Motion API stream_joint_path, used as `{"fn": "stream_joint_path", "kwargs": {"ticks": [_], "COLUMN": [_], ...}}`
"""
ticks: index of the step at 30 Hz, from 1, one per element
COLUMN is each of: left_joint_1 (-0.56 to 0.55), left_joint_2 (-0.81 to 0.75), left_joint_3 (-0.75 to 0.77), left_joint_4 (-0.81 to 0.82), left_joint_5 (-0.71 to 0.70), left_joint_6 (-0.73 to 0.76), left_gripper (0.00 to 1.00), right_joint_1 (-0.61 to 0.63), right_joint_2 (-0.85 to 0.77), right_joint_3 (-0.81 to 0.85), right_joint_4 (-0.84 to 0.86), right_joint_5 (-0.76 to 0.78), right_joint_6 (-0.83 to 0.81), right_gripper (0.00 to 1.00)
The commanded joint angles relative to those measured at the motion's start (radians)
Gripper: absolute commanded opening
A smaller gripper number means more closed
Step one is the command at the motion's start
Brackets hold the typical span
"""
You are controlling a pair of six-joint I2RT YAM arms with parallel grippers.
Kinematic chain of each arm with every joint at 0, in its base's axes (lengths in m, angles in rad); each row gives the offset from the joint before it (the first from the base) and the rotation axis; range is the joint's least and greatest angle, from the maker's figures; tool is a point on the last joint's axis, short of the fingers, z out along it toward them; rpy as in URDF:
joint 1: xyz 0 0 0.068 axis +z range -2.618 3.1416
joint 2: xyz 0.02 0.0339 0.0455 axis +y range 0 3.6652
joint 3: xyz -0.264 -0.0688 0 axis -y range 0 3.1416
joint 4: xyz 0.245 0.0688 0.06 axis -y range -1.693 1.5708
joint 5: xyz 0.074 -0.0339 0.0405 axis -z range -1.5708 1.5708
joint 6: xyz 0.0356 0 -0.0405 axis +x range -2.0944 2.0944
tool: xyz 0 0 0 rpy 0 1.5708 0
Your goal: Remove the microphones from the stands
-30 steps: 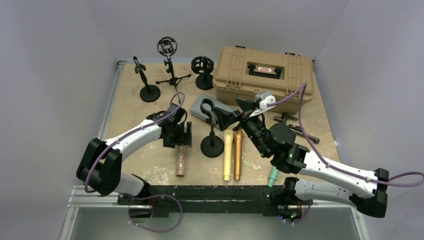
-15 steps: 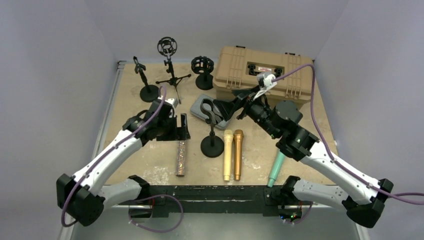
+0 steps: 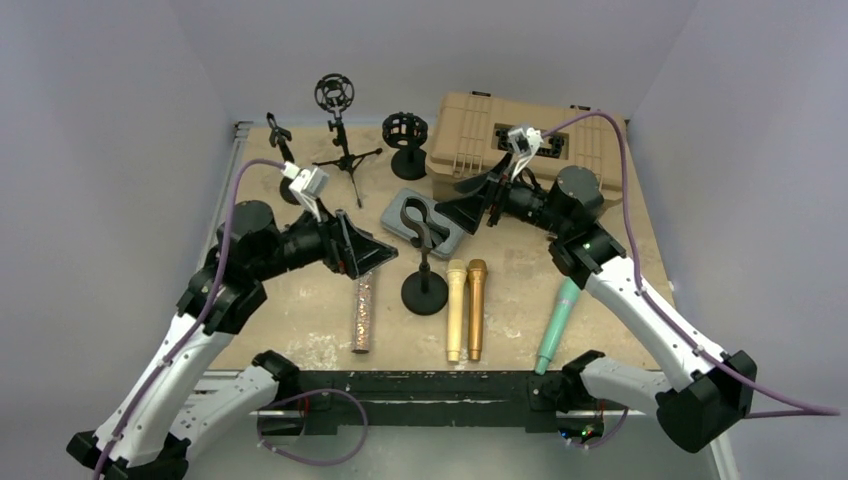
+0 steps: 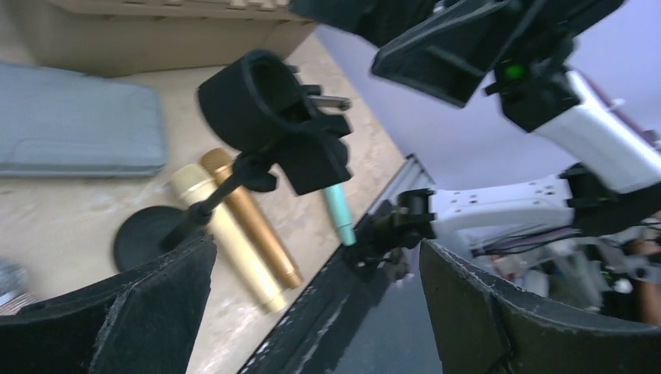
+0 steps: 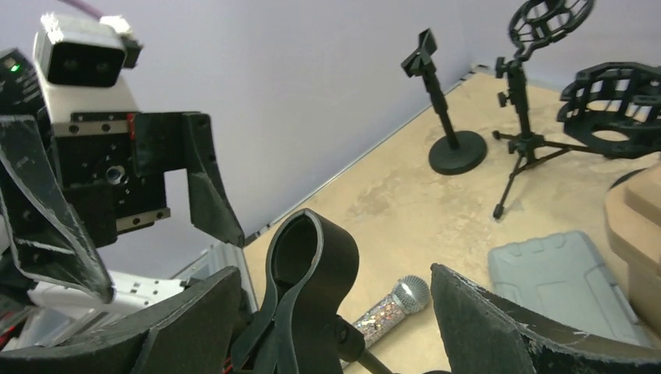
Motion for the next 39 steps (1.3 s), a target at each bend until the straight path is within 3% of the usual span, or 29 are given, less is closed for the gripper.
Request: {"fn": "stream_joint_path", "kwargs": {"ticks": [1,4,8,20,28,39], "left_joint_1": [0.005,0.005,0.005,0.003,0.003,-0.004], "left_joint_2": [0.097,0.15,0.211,0.288,0.323,0.292], "left_joint_3": [-0.019,-0.023,0.012,-0.025,-0.058,-0.231], "left_joint_4": [0.287,0.373,0.315,0.257,0.243,0.263], "left_joint_5": [0.201,0.207,0.135,0.007,-0.04,-0.044], "left_joint_6": [-0.205,-0.267,-0.239,-0.191,-0.19,-0.195], "left_gripper": [1.0,1.0,0.99,0.73,0.68,0.63], "right_joint_1": [-0.032,-0.039,-0.043,-0.049,-0.051,-0.051], "right_joint_2": [0.041,0.058,0.085,0.112,0.136,0.178], "right_joint_3": [-0.022,-0.06,-0.089,-0.154,-0.192,-0.275], "right_joint_4": [0.119,0.169,0.221,0.302,0.308,0.322], "right_joint_5": [-0.214,-0.236,-0.25,-0.271,-0.26,-0.258], "right_joint_6": [0.057,0.075,0.091,0.124,0.11,0.108], "right_gripper": [0.88,0.88,0.86,0.81,0.81,0.8]}}
